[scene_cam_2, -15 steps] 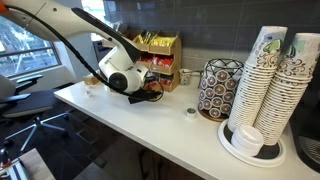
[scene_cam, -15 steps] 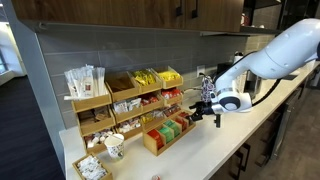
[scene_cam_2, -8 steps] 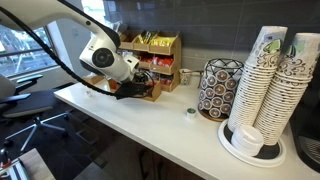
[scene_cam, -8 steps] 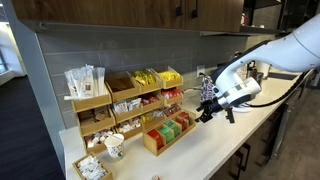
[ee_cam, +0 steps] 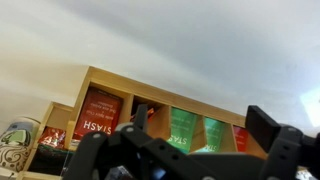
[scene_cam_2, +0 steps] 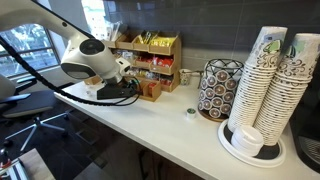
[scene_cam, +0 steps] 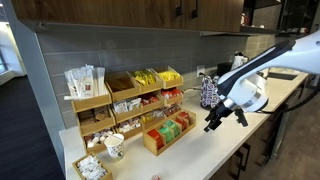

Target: Put the red sachet on the right side of the wooden stand at the front of the counter

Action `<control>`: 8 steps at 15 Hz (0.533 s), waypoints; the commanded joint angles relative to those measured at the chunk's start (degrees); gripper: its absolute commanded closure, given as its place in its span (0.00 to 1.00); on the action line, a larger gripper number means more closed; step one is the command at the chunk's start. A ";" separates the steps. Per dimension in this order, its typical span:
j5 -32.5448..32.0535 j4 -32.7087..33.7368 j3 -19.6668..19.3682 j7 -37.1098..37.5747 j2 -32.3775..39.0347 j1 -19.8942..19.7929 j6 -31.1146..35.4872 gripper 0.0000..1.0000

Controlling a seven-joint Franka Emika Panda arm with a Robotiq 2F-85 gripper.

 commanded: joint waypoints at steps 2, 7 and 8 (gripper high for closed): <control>-12.40 -1.25 0.39 17.87 -6.37 -1.76 -5.95 0.00; -18.09 -0.29 -1.00 27.01 -10.49 -0.42 -10.69 0.00; -18.74 -0.21 -1.13 27.63 -10.98 -0.14 -10.70 0.00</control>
